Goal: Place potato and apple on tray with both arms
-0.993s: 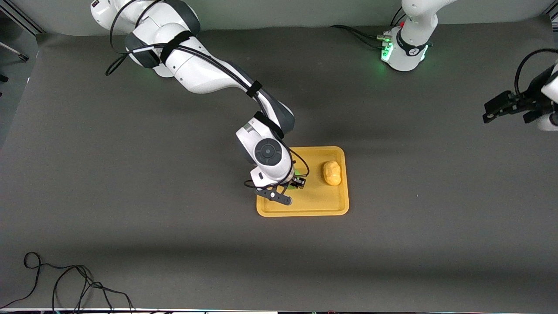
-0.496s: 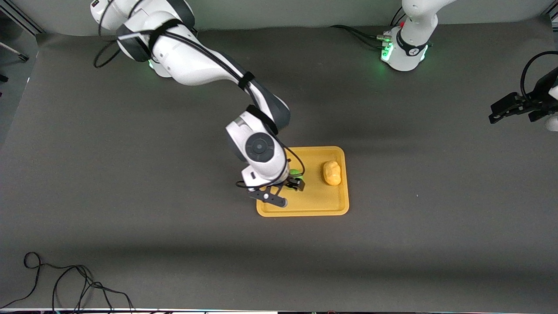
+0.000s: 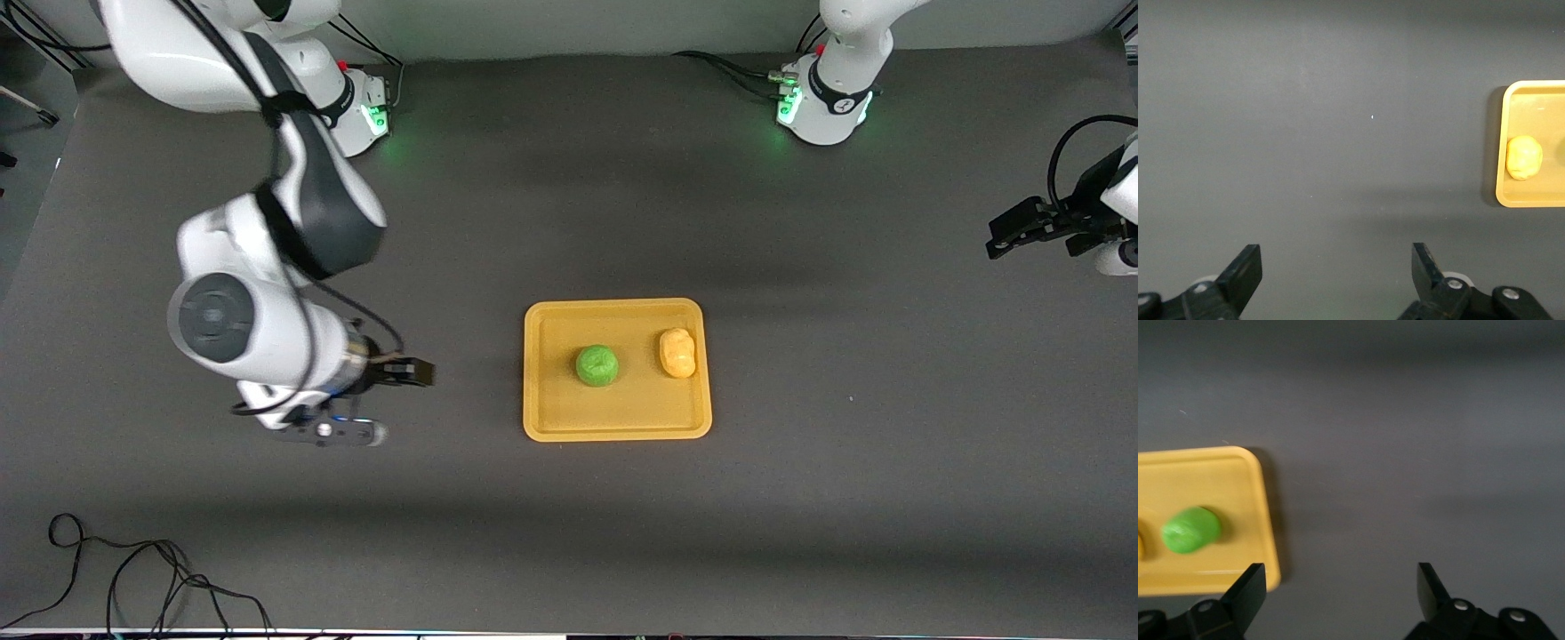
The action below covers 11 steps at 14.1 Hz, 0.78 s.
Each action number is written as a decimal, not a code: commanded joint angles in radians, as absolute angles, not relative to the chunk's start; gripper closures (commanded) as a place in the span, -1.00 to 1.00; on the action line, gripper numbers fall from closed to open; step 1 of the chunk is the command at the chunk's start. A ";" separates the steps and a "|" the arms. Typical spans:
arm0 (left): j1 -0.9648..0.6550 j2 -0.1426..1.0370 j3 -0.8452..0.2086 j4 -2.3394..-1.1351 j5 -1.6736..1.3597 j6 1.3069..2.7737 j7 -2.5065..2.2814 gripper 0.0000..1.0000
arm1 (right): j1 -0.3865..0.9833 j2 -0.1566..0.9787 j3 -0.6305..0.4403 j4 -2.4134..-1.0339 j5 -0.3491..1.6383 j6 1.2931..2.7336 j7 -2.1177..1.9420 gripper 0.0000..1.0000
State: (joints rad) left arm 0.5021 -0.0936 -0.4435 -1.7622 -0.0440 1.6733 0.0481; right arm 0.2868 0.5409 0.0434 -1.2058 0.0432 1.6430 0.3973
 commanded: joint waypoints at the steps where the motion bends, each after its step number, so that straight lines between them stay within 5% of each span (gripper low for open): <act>1: 0.492 -0.091 -0.445 -1.766 -0.045 1.687 0.075 -1.00 | 0.293 0.340 -0.043 -1.434 0.055 1.652 0.339 -1.00; 4: 0.468 -0.086 -0.445 -1.766 -0.015 1.683 0.080 -1.00 | 0.296 0.177 -0.126 -1.561 0.048 1.651 0.146 -1.00; 11: 0.462 -0.078 -0.445 -1.766 -0.009 1.680 0.086 -1.00 | 0.296 0.172 -0.140 -1.537 0.043 1.634 0.146 -1.00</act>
State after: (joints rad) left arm 0.4705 -0.0744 -0.4506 -1.7631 -0.0216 1.6766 0.0710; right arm 0.2872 0.1809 -0.1321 -1.5314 0.0431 1.6268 0.1468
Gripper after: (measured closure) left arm 0.000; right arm 0.000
